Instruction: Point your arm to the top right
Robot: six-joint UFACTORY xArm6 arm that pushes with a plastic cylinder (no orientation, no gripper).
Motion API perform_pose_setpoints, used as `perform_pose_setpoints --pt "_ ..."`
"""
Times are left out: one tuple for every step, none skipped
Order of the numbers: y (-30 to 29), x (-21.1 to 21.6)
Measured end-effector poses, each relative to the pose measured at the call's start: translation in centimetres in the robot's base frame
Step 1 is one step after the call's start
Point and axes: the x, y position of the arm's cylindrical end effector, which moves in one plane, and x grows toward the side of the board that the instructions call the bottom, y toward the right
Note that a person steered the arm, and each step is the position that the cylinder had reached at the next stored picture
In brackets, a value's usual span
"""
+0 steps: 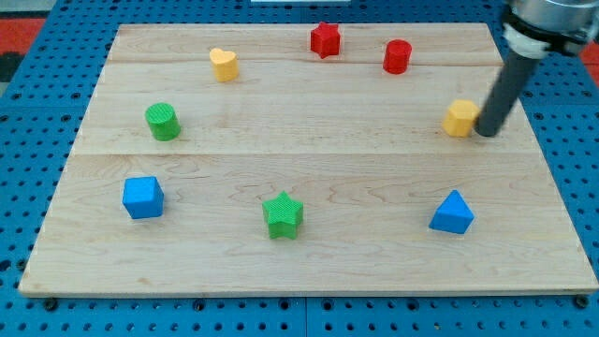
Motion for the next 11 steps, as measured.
perform_pose_setpoints --pt "-3.7 -4.4" --pt "-3.7 -0.6" --pt "-6.3 1.0" --pt "-8.7 -0.1" --pt "-8.5 -3.2" --pt "-7.0 -4.6" --pt "-5.9 -3.7" --pt "-1.8 -2.2" --pt "-0.3 -2.2" --pt "0.0 -2.2" --pt "0.2 -2.2"
